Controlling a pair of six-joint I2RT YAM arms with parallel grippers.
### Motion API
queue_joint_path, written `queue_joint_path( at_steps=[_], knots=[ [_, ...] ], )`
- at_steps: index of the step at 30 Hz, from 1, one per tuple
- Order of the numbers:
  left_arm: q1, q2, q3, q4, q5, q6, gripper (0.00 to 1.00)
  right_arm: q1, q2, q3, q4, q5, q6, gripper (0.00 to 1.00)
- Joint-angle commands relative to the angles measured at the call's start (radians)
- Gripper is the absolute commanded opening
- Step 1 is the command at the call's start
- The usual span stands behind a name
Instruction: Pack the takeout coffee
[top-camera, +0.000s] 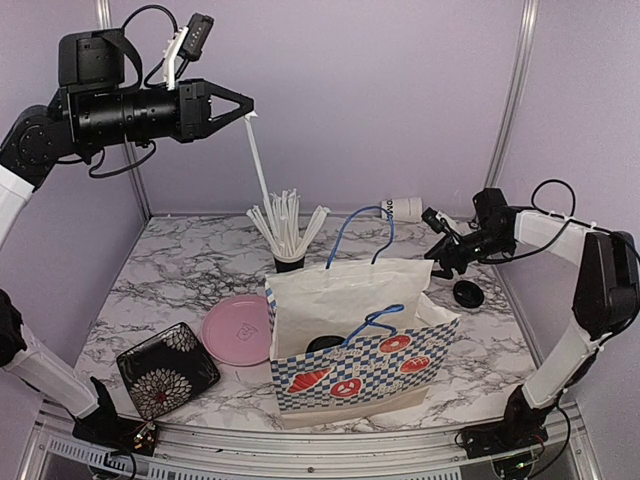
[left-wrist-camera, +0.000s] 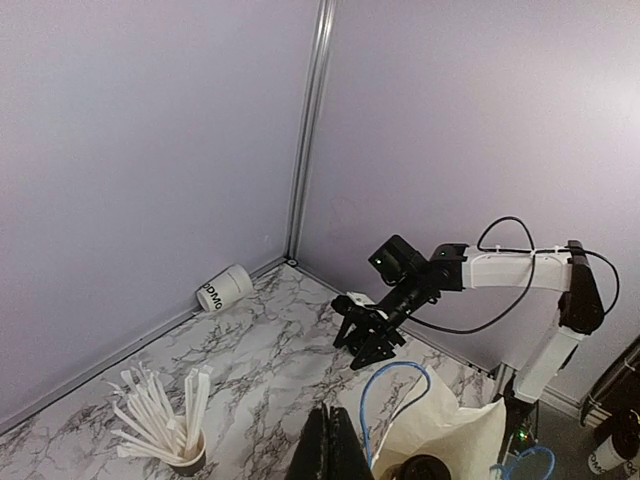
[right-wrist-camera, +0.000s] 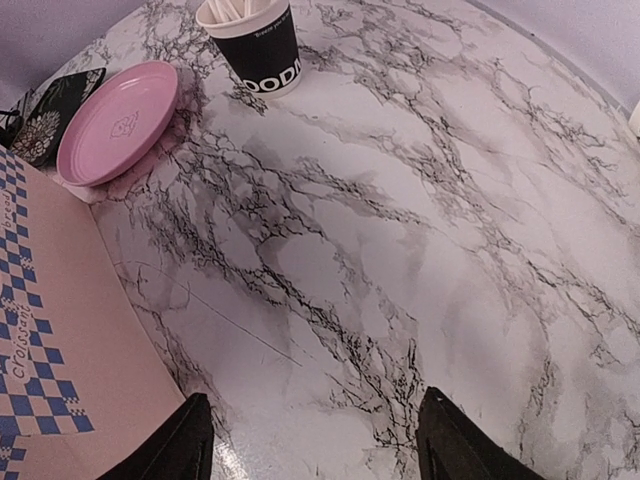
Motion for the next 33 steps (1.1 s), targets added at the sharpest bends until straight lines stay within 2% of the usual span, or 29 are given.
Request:
queue_joint_path(
  at_steps=[1, 9, 15, 25, 30, 33],
  knots=[
    [-0.028, -0.010, 0.031, -0.032, 0.136, -0.043, 0.00, 0.014, 0.009, 0.022, -0.018, 0.011, -0.009, 0.67],
    [-0.111, 0.047, 0.050, -0.016, 0.294, -0.071, 0.00, 0.019, 0.010, 0.023, -0.023, 0.014, -0.013, 0.67],
    [-0.151, 0.107, 0.075, 0.004, 0.324, -0.066, 0.00, 0.020, 0.010, 0.022, -0.029, 0.012, -0.019, 0.67],
    [-0.210, 0.318, 0.113, 0.196, 0.403, -0.096, 0.00, 0.024, 0.012, 0.023, -0.036, 0.014, -0.027, 0.67],
    [-0.226, 0.427, 0.190, 0.222, 0.434, -0.106, 0.00, 0.024, 0.008, 0.021, -0.038, 0.015, -0.028, 0.67],
    [-0.230, 0.449, 0.168, 0.223, 0.425, -0.111, 0.00, 0.024, 0.009, 0.022, -0.036, 0.018, -0.029, 0.67]
  ],
)
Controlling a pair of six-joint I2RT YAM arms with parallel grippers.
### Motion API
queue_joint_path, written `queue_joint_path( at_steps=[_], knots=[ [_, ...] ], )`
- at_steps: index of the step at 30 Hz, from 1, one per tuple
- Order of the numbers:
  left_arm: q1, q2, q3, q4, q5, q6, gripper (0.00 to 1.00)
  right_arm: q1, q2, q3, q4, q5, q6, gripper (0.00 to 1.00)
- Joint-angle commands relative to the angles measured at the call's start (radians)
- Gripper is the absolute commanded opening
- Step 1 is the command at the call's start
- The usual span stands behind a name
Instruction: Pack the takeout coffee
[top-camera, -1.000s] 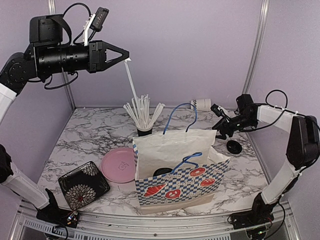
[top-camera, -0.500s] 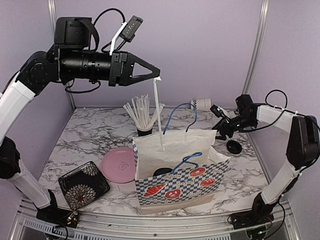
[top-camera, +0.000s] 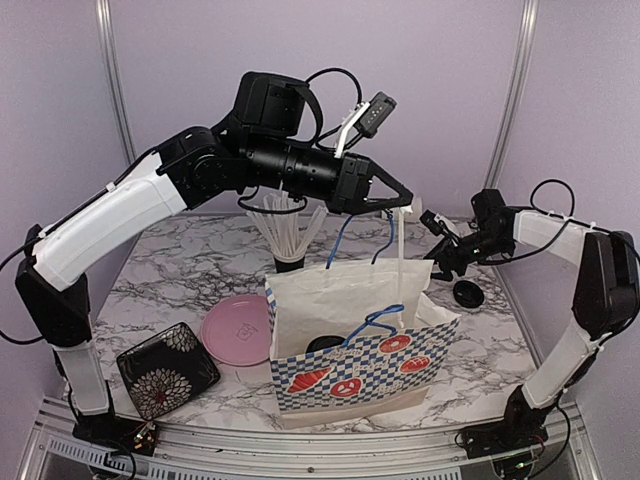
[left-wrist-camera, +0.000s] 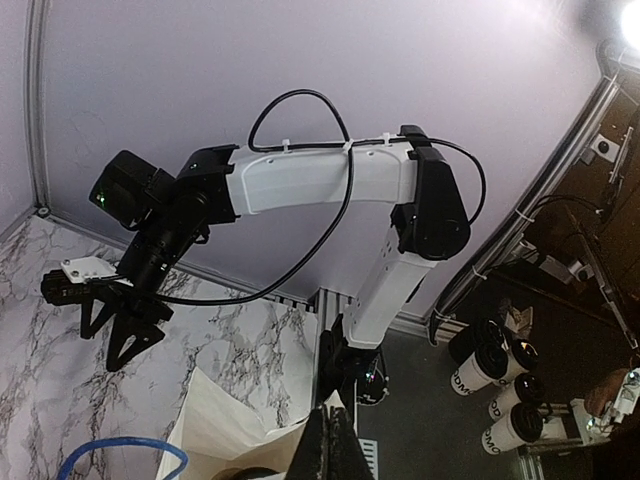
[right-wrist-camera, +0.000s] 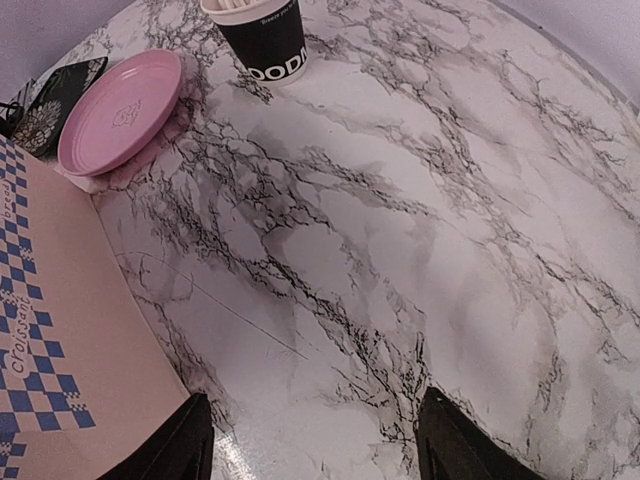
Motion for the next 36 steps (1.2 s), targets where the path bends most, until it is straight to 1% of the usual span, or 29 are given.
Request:
queue_joint_path(
  at_steps=[1, 3, 5, 7, 8, 10, 12, 14, 19, 21, 25, 27, 29, 31, 32, 34, 36],
  knots=[
    [-0.007, 0.004, -0.018, 0.054, 0.010, -0.011, 0.00, 0.013, 0.009, 0.022, -0.016, 0.004, -0.014, 0.67],
    [-0.007, -0.050, -0.114, 0.043, -0.043, 0.010, 0.00, 0.014, 0.008, 0.023, -0.017, 0.008, -0.017, 0.67],
    [-0.007, -0.110, -0.213, 0.004, -0.136, 0.046, 0.00, 0.013, 0.005, 0.021, -0.017, 0.009, -0.018, 0.67],
    [-0.006, -0.157, -0.284, -0.071, -0.226, 0.087, 0.12, 0.014, 0.007, 0.022, -0.018, 0.007, -0.018, 0.67],
    [-0.007, -0.177, -0.300, -0.118, -0.267, 0.105, 0.23, 0.016, 0.009, 0.023, -0.018, 0.007, -0.018, 0.67],
    [-0.007, -0.216, -0.327, -0.197, -0.345, 0.131, 0.31, 0.019, 0.015, 0.027, -0.024, 0.007, -0.021, 0.67],
    [-0.006, -0.266, -0.364, -0.234, -0.427, 0.145, 0.38, 0.025, 0.021, 0.033, -0.031, 0.007, -0.025, 0.67],
    [-0.005, -0.315, -0.399, -0.244, -0.508, 0.158, 0.48, 0.031, 0.024, 0.038, -0.040, 0.011, -0.026, 0.67],
    [0.030, -0.392, -0.464, -0.244, -0.805, 0.216, 0.71, 0.035, -0.006, 0.054, -0.039, 0.009, -0.005, 0.67],
    [0.075, -0.395, -0.476, -0.244, -0.883, 0.221, 0.75, 0.035, -0.042, 0.065, -0.024, 0.019, 0.014, 0.67],
    [0.180, -0.388, -0.486, -0.223, -0.946, 0.211, 0.78, 0.032, -0.119, 0.109, 0.022, 0.106, 0.071, 0.67],
    [0.222, -0.391, -0.498, -0.191, -0.982, 0.217, 0.82, 0.019, -0.161, 0.126, 0.074, 0.168, 0.112, 0.68],
    [0.261, -0.398, -0.511, -0.149, -0.991, 0.227, 0.84, -0.010, -0.212, 0.133, 0.125, 0.190, 0.156, 0.69],
    [0.297, -0.406, -0.527, -0.096, -1.004, 0.284, 0.86, -0.043, -0.240, 0.158, 0.152, 0.203, 0.211, 0.73],
    [0.317, -0.412, -0.538, -0.056, -1.016, 0.304, 0.88, -0.057, -0.249, 0.178, 0.158, 0.212, 0.242, 0.78],
    [0.350, -0.412, -0.551, -0.012, -1.042, 0.325, 0.91, -0.084, -0.268, 0.208, 0.183, 0.249, 0.323, 0.96],
    [0.381, -0.410, -0.554, 0.012, -1.046, 0.320, 0.97, -0.093, -0.295, 0.215, 0.212, 0.274, 0.379, 0.99]
  ],
)
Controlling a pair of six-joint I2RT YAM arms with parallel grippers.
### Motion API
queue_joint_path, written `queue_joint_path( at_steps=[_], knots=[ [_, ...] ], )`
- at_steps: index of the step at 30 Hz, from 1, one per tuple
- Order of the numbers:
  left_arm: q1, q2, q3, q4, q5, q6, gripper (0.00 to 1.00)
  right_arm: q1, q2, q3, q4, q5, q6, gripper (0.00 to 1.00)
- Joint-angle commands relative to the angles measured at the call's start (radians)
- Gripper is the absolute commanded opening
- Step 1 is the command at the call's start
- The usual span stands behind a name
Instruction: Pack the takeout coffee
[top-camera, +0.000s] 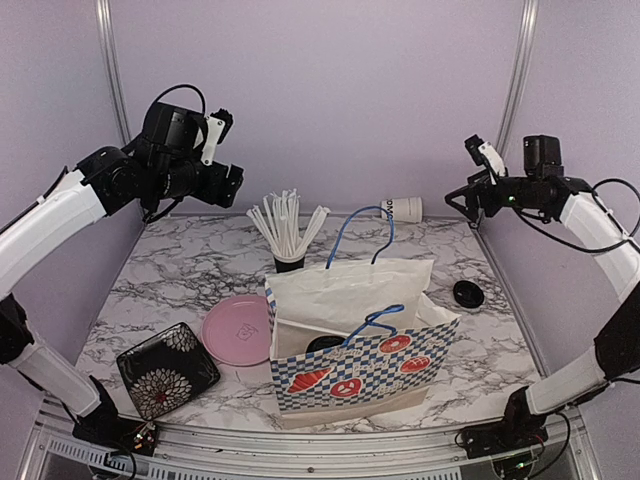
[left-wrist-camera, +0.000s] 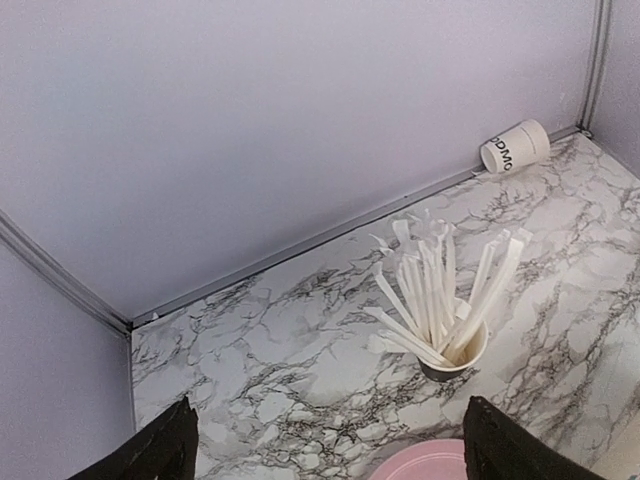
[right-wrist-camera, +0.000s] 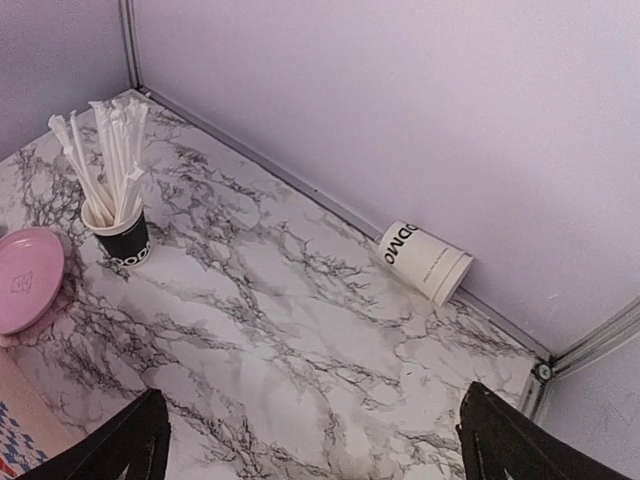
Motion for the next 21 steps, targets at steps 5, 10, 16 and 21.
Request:
queue_joint_path(
  at_steps=[5, 10, 16, 21],
  knots=[
    [0.085, -0.035, -0.123, 0.267, -0.148, -0.036, 0.99, -0.026, -0.168, -0.072, 0.283, 0.160, 0.220, 0.98],
    [0.101, -0.034, -0.187, 0.317, -0.123, -0.080, 0.99, -0.027, -0.204, -0.089, 0.290, 0.208, 0.225, 0.98],
    [0.101, -0.146, -0.225, 0.330, -0.017, -0.118, 0.99, -0.026, -0.201, -0.114, 0.300, 0.207, 0.226, 0.98],
    [0.101, -0.283, -0.370, 0.493, -0.033, -0.090, 0.99, -0.027, -0.194, -0.165, 0.340, 0.219, 0.258, 0.98]
  ],
)
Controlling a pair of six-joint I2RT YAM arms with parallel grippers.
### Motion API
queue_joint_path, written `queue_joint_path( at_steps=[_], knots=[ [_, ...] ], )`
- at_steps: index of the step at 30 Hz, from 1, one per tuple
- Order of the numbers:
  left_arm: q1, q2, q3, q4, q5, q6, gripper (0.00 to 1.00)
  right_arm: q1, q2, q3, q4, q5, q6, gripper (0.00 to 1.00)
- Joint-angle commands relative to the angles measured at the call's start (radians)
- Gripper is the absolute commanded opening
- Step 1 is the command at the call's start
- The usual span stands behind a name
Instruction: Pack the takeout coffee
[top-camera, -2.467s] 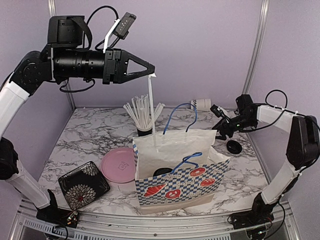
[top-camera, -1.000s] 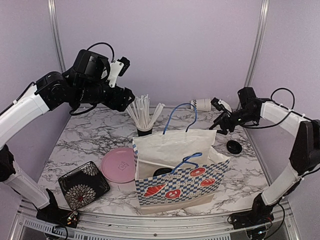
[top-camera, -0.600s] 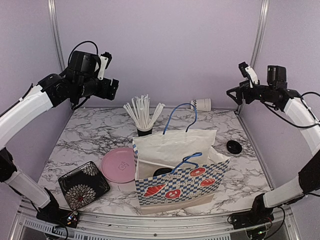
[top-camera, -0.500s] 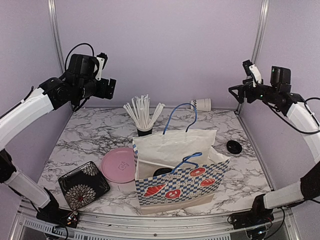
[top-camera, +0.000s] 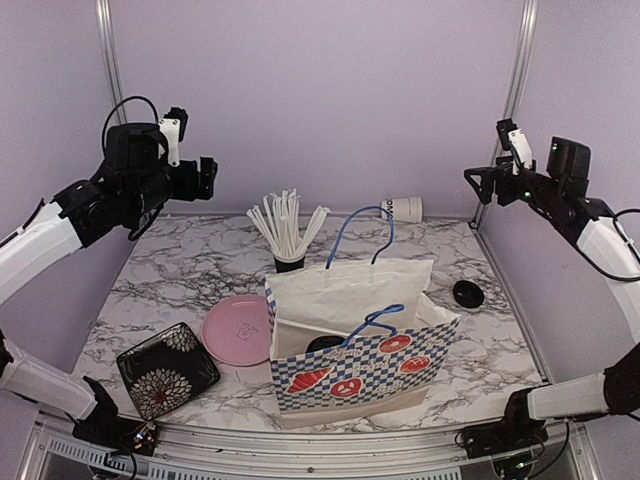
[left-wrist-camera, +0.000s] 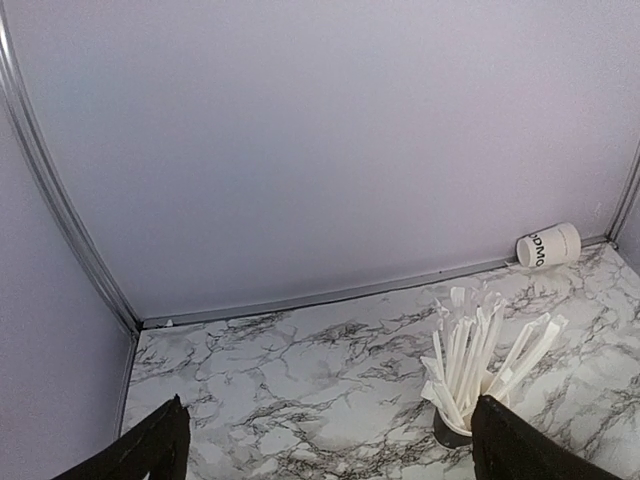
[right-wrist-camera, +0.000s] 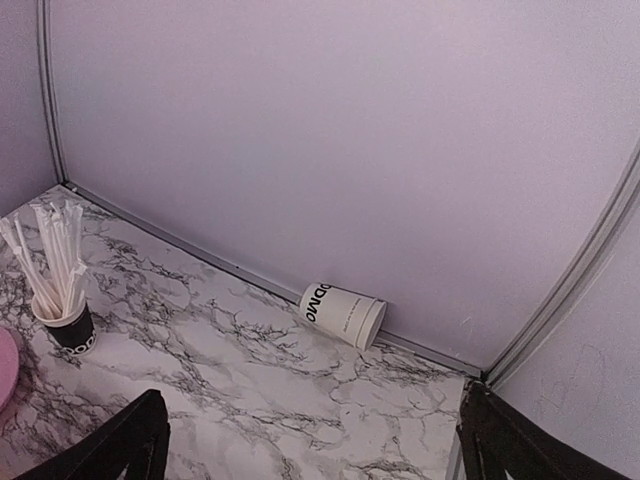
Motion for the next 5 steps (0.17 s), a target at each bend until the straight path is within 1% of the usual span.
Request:
queue_joint_path(
  at_steps=[1, 3, 5],
  knots=[
    [0.004, -0.140, -0.122, 0.208, -0.008, 0.015, 0.99, -0.001, 0.009, -0.038, 0.054, 0.025, 0.059, 0.98],
    [0.004, -0.166, -0.176, 0.253, -0.022, 0.037, 0.99, -0.001, 0.010, -0.039, 0.056, 0.012, 0.072, 0.98],
    [0.004, -0.173, -0.195, 0.282, -0.018, 0.045, 0.99, -0.001, 0.008, -0.037, 0.057, 0.005, 0.072, 0.98]
  ],
)
